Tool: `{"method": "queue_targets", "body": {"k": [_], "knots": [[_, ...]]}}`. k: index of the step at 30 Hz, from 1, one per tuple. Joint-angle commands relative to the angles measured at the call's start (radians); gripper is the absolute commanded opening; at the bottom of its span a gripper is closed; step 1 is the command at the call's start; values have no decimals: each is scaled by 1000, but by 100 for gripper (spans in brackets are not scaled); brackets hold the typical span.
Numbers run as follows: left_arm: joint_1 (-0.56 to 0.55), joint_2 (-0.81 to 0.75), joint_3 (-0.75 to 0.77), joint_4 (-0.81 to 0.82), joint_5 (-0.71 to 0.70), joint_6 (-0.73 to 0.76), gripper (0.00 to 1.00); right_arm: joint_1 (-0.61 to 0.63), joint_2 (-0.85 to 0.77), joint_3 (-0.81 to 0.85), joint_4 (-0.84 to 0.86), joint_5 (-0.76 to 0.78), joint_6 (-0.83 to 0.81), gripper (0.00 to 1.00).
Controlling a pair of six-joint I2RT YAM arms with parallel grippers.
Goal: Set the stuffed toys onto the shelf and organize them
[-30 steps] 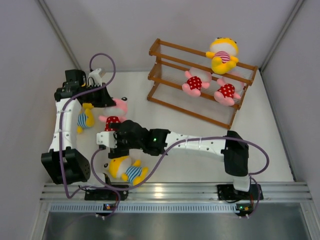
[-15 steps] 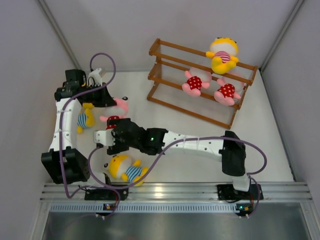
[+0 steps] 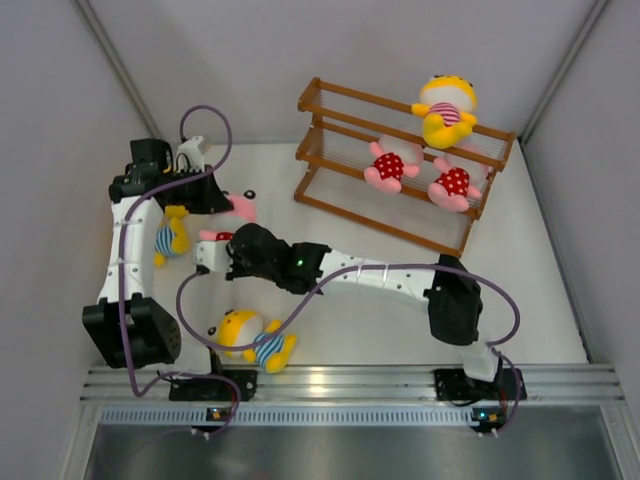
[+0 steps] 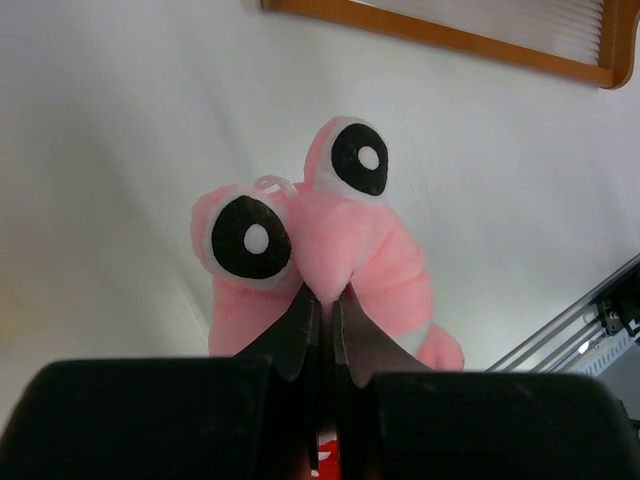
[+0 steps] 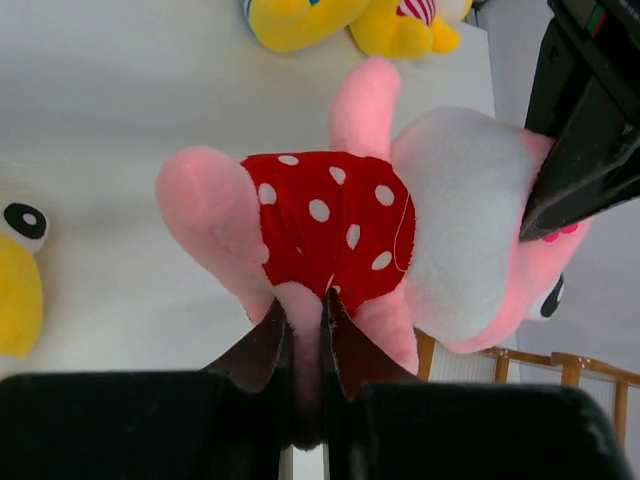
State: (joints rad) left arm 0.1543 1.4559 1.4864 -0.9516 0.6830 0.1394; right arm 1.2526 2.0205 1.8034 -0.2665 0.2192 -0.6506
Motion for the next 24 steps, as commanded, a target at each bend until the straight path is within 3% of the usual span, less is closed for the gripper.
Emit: {"method": "queue_targets", "body": {"k": [1, 2, 6, 9, 14, 24], "knots": [[-1, -23, 32, -4, 4, 14, 5, -44, -41, 24, -23, 23, 32, 0], [-2, -20, 35, -4, -2, 17, 26, -48, -54, 5, -19, 22, 29, 0], [2, -14, 72, -4, -34, 0, 77, -90, -100, -24, -37, 22, 25, 0], [31, -17, 133, -4, -42, -18, 94, -128, -138, -44, -48, 19, 20, 0], [83, -3, 218, -4, -118, -9, 98, -202, -192, -47, -59, -1, 8, 0], [106, 23, 181, -4, -123, 15, 97, -415, -194, 1, -7, -69, 107, 0]]}}
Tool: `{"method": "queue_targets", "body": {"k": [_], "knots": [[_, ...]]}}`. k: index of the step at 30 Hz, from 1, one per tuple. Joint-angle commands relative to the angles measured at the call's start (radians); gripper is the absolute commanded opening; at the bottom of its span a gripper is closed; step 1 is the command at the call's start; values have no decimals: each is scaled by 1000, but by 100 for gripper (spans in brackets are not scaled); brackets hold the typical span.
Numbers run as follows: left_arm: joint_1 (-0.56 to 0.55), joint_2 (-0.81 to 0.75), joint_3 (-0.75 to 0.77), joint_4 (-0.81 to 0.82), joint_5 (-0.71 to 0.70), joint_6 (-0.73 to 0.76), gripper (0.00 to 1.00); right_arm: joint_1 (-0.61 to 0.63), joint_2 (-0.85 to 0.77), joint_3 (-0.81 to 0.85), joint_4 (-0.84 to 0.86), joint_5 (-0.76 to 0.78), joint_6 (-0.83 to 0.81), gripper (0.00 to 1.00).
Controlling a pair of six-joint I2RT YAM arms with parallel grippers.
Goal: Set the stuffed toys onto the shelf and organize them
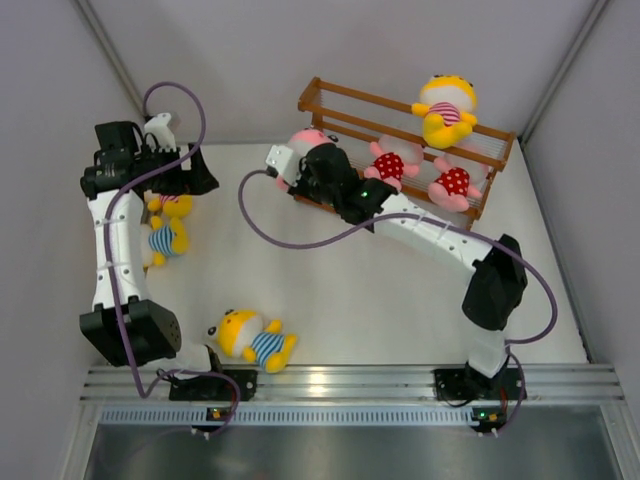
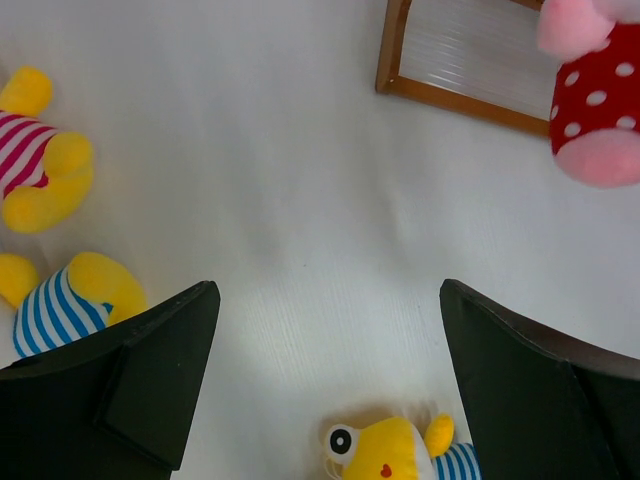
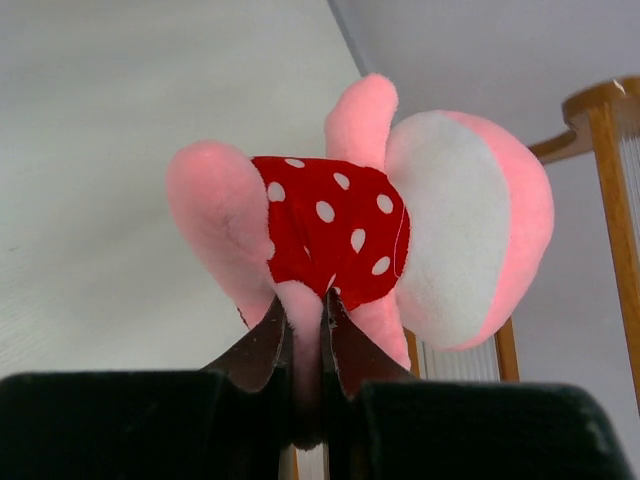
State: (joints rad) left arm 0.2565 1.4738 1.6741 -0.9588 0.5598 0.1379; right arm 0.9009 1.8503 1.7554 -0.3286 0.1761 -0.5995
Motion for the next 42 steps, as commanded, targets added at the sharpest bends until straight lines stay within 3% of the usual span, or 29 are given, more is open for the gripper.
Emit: {"method": "queue_targets", "body": {"k": [1, 8, 29, 42], "knots": [[6, 8, -7, 3, 0, 20, 97, -75, -16, 50, 63, -26, 87, 0], [7, 19, -10, 2, 6, 29, 97, -126, 35, 52, 134, 81, 133, 0], [10, 26, -33, 2, 11, 52, 97, -212, 144, 44, 247, 103, -20, 1], [13, 40, -57, 3, 14, 71, 97, -203, 69, -45, 261, 154, -13, 56]]}}
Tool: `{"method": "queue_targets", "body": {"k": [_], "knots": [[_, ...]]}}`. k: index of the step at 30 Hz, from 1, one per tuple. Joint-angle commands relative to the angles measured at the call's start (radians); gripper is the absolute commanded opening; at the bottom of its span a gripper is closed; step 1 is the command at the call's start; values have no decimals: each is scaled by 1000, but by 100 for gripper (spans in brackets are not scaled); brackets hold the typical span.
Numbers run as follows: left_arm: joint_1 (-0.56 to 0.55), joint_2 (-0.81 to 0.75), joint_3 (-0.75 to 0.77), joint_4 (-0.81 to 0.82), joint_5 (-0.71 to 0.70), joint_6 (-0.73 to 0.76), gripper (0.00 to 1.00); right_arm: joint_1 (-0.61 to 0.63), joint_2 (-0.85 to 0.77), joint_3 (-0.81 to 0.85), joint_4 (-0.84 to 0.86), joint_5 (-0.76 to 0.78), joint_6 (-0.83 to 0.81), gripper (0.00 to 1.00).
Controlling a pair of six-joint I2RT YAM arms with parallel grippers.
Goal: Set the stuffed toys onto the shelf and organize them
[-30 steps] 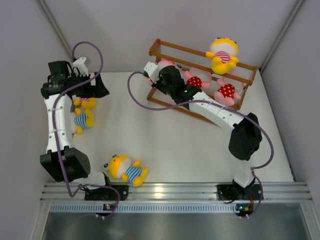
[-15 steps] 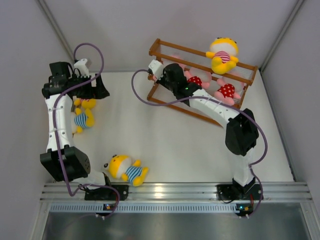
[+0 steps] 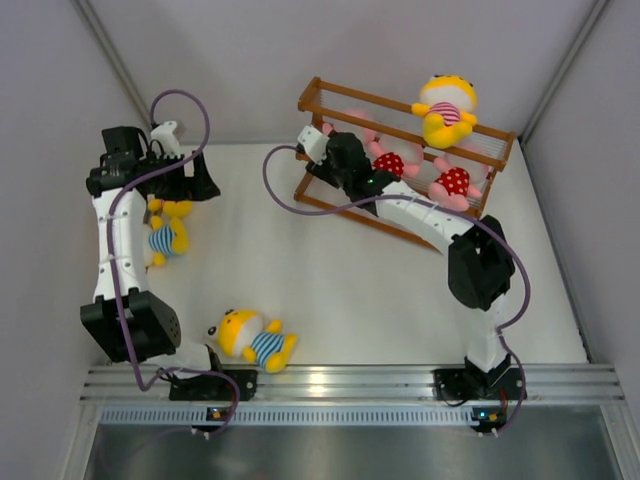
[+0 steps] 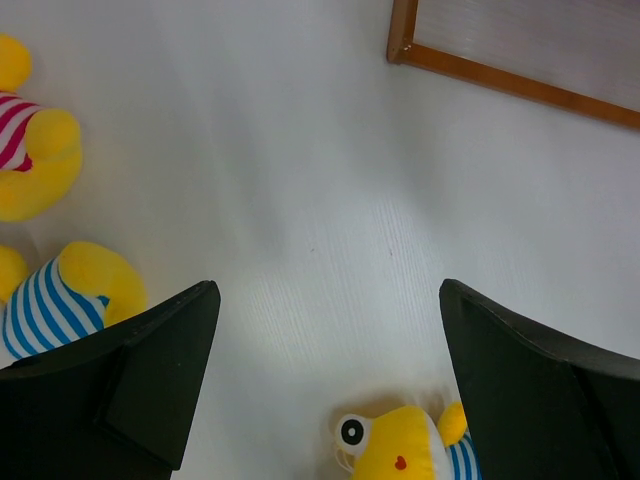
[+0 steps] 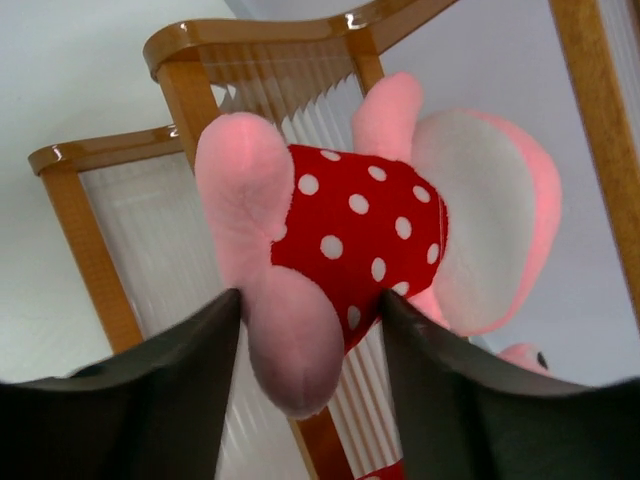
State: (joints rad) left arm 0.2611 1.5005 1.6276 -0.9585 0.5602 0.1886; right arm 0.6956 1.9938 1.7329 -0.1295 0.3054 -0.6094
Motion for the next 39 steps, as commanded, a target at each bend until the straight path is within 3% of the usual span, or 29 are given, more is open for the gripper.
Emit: {"method": "queue_targets", "body": {"k": [1, 4, 9, 17, 19, 28, 37, 39], "knots": [[7, 17, -12, 3, 7, 26, 97, 4, -93, -36, 62, 23, -4, 65], [9, 33, -20, 3, -22, 43, 97, 22, -124, -56, 70, 37, -15, 77], [9, 130, 12, 6, -182, 80, 96, 68, -177, -62, 56, 75, -35, 84], [7, 389, 222, 104, -645, 106, 89, 134, -273, -85, -4, 72, -13, 87], [9, 449, 288, 102, -684, 110, 89, 142, -300, -91, -24, 70, 0, 87], [58, 802, 708, 107, -715, 31, 93, 208, -418, -177, -38, 37, 37, 86], [78, 946, 744, 230, -680, 11, 98, 262, -454, -230, -28, 37, 82, 86], [93, 983, 776, 231, -619, 9, 98, 277, -457, -239, -25, 40, 100, 86]]}}
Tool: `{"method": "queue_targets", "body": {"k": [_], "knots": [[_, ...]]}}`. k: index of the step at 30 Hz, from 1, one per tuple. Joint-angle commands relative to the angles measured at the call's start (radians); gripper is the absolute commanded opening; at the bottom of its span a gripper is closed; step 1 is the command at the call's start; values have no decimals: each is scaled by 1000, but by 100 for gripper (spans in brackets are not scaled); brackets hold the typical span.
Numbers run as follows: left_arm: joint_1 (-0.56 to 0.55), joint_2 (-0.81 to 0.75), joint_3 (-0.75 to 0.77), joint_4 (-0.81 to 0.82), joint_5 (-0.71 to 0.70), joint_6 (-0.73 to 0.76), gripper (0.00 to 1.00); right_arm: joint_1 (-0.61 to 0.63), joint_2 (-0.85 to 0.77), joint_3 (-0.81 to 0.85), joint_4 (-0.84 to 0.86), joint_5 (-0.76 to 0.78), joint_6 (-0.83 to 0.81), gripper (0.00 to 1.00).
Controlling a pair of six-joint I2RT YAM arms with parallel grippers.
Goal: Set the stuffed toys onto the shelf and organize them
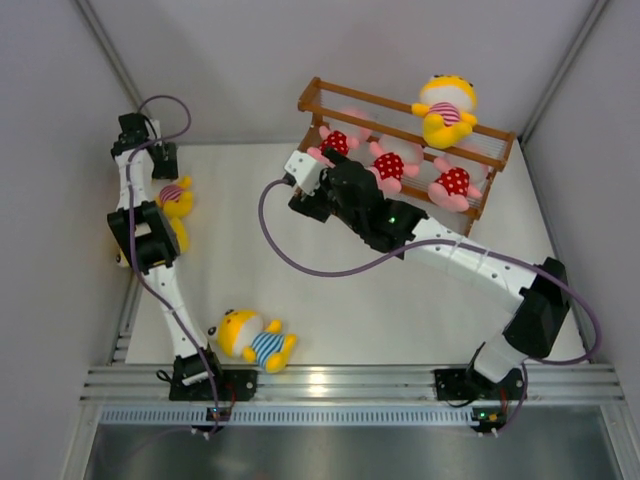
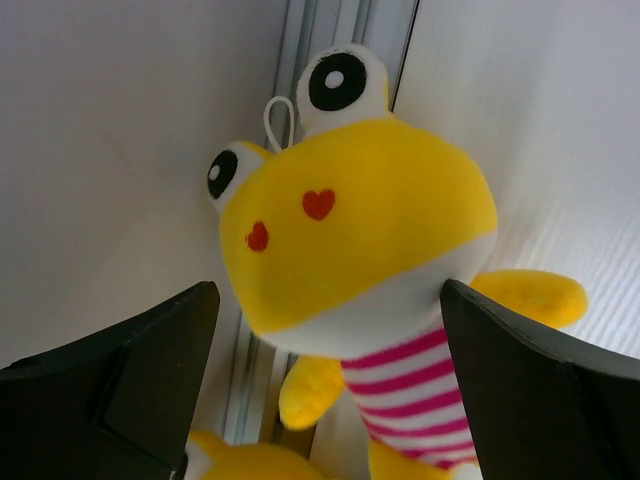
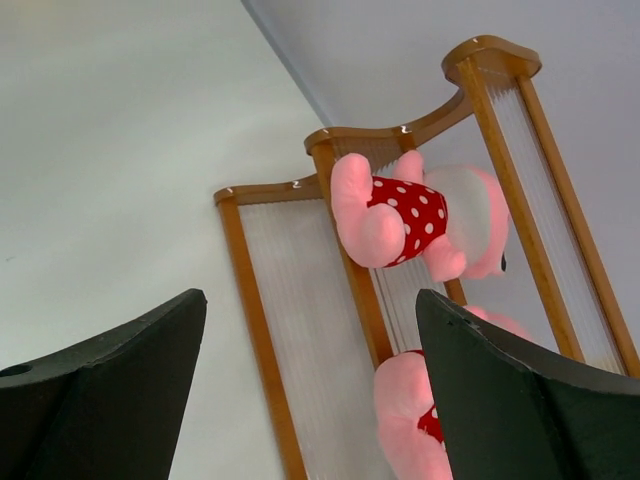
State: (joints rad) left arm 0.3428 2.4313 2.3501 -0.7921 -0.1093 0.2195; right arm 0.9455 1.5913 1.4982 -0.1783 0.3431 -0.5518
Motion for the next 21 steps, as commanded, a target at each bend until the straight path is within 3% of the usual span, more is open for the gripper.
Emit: {"method": "queue_targets", "body": {"k": [1, 3, 6, 7, 9, 10, 15, 19, 21], "knots": [[19, 84, 61, 62, 49, -26, 98, 32, -57, -10, 33, 2, 46, 86], [25, 103, 57, 62, 56, -28, 97, 47, -66, -21, 43, 7, 49, 85], [33, 100, 6, 63, 126, -19, 74, 65, -76, -16, 46, 8, 59, 83], [33, 80, -8, 63, 152, -17, 62, 67, -80, -13, 45, 4, 62, 83], [33, 51, -52, 63, 210, -12, 6, 72, -99, -13, 45, -7, 87, 82], [33, 8, -72, 62, 230, -11, 0, 72, -108, -15, 46, -16, 98, 82], [30, -207, -254, 62, 434, 0, 0, 67, -207, -16, 24, -78, 161, 85], [-17, -412, -568, 71, 569, 41, 0, 59, -254, 13, -39, -186, 187, 88], [-59, -509, -649, 71, 611, 81, 0, 58, -267, 20, -58, -222, 194, 88]]}}
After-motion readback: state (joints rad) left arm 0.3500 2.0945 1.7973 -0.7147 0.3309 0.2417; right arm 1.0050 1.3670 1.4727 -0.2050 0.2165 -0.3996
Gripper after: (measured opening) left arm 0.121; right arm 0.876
